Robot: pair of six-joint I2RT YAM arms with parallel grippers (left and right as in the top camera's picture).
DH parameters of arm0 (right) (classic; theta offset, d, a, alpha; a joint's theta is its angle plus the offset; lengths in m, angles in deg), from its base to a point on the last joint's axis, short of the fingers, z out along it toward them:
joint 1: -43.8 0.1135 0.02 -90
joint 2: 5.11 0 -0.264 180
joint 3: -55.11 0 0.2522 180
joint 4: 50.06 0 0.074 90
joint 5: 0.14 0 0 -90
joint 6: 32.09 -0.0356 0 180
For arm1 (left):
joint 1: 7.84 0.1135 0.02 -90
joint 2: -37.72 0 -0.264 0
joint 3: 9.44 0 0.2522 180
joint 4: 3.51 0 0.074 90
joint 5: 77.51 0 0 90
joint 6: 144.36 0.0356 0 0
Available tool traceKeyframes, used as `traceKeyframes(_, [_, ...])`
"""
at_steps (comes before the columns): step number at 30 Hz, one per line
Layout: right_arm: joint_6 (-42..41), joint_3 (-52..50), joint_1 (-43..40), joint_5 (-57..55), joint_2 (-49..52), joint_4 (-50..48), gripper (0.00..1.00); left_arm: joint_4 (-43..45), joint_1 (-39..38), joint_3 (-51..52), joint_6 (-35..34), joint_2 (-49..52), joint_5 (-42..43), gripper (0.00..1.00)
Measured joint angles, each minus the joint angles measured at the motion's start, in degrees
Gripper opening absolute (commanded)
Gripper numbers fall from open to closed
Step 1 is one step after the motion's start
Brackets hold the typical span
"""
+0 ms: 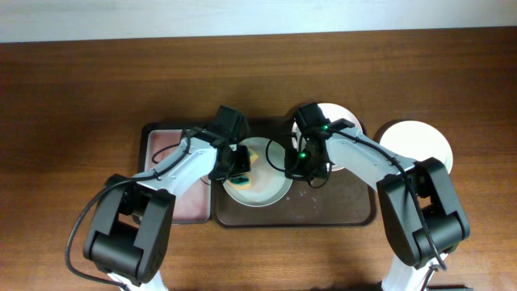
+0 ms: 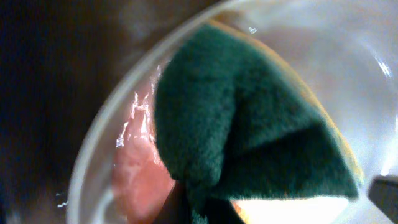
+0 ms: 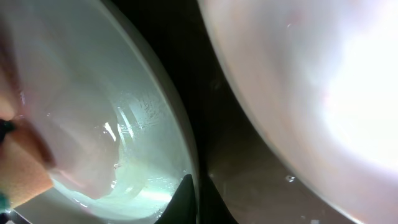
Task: Clean dirty plates on tray and stack at the side
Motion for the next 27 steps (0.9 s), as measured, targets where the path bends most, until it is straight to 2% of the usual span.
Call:
traceKeyframes(5, [0.1,0.0,0.5,0.4,0.0,1.6,0.04,-9.2,0.5,-1.2,2.7,-0.6,-0.1,0.00])
traceKeyframes(7, [0.3,0.0,0.5,0.4,0.0,1.6,0.12,-11.0,0.6,-1.2,4.5,-1.7,-0.2,0.00])
traceKeyframes(10, [0.3,0.0,0.5,-0.4,0.0,1.6,0.11,-11.8,1.1,-1.2,6.3,-6.2,-1.2,0.00])
traceKeyframes(12, [0.3,0.0,0.5,-0.8,0.0,1.5,0.04,-11.7,1.9,-1.2,6.9,-10.0,-2.5,0.00])
traceKeyframes(15, [0.5,0.0,0.4,-0.9,0.0,1.4,0.04,-11.8,5.3,-1.2,7.4,-14.2,-4.3,0.00])
traceKeyframes(19, [1.2,0.0,0.4,-0.9,0.0,1.4,0.04,-12.0,10.4,-1.2,8.2,-14.6,-5.3,0.00])
traceKeyframes(23, [2.4,0.8,0.4,-1.9,0.0,2.5,0.04,-12.0,14.8,-1.2,13.6,-14.6,-5.8,0.00])
traceKeyframes(27, [3.7,3.6,0.4,-7.6,-1.9,7.3,0.04,-11.7,17.8,-1.2,17.0,-14.5,-6.0,0.00])
